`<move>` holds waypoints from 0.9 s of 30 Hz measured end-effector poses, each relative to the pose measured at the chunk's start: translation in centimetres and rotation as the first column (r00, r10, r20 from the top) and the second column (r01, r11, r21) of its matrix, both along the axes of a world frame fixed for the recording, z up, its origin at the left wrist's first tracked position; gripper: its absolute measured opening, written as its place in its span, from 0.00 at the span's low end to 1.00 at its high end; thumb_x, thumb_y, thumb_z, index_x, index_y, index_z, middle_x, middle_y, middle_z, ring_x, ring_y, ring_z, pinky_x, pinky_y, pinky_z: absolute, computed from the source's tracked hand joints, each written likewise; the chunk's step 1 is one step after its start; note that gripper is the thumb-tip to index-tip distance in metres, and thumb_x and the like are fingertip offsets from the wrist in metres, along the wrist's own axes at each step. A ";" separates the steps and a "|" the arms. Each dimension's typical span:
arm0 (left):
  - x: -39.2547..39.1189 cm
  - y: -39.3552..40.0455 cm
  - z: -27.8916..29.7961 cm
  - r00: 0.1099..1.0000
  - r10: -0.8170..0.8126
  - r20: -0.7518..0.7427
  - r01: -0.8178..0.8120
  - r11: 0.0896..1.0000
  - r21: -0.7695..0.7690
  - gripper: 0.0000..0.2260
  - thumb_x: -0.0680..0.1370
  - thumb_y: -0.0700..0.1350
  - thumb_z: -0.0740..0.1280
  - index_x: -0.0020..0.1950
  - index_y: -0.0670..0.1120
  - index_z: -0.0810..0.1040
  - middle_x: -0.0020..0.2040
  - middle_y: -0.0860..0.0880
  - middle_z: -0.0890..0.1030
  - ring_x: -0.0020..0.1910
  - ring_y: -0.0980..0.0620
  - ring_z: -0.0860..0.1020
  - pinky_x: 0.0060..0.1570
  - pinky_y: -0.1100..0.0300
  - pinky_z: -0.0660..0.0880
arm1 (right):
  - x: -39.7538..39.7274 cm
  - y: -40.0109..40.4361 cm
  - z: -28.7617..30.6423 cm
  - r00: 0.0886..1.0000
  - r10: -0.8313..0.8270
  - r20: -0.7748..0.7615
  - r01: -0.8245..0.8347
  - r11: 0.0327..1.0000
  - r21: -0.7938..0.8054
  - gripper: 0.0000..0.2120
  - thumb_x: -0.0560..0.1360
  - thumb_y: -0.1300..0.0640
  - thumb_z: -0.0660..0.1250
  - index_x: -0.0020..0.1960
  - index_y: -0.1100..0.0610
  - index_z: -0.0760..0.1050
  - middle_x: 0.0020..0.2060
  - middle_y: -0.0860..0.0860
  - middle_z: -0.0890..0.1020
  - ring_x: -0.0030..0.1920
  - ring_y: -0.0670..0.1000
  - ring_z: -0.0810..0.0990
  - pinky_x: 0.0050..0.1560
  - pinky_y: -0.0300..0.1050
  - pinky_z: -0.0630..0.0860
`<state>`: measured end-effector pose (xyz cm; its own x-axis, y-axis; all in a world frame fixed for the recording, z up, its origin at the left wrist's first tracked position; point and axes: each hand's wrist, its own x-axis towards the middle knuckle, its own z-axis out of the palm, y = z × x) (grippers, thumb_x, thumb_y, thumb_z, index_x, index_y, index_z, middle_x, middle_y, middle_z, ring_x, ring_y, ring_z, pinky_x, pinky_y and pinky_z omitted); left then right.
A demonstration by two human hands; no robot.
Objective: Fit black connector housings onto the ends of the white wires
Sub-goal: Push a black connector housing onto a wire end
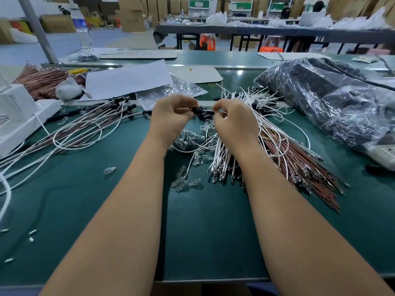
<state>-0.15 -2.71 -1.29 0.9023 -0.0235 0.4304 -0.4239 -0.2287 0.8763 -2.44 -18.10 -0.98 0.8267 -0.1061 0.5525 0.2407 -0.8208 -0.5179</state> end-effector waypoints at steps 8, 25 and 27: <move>-0.1 0.0 0.1 0.999 -0.025 -0.035 0.021 0.995 -0.093 0.15 0.73 0.28 0.68 0.45 0.50 0.81 0.46 0.51 0.84 0.47 0.56 0.83 0.48 0.65 0.78 | 0.0 0.0 0.0 1.000 0.014 -0.008 -0.014 1.000 0.023 0.10 0.77 0.60 0.62 0.52 0.52 0.81 0.47 0.51 0.80 0.48 0.52 0.77 0.42 0.43 0.70; -0.5 -0.1 0.3 0.996 -0.066 -0.068 0.058 0.992 -0.112 0.12 0.73 0.28 0.69 0.50 0.43 0.81 0.49 0.45 0.84 0.44 0.55 0.83 0.46 0.66 0.78 | -0.1 0.0 0.1 0.999 0.045 0.011 -0.046 0.995 0.088 0.09 0.77 0.61 0.62 0.51 0.54 0.80 0.46 0.51 0.81 0.45 0.49 0.77 0.42 0.42 0.72; -0.5 -0.1 0.3 0.992 -0.080 -0.094 0.067 0.988 -0.137 0.10 0.75 0.30 0.68 0.50 0.43 0.80 0.49 0.46 0.84 0.41 0.53 0.83 0.42 0.63 0.79 | -0.1 0.1 0.1 0.997 0.073 0.004 -0.073 0.993 0.088 0.09 0.76 0.62 0.63 0.51 0.54 0.81 0.45 0.51 0.82 0.44 0.50 0.78 0.43 0.44 0.75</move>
<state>-0.66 -2.84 -0.95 0.9384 -0.0397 0.3432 -0.3453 -0.0785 0.9352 -2.51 -17.96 -0.85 0.8335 -0.0937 0.5445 0.2988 -0.7526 -0.5868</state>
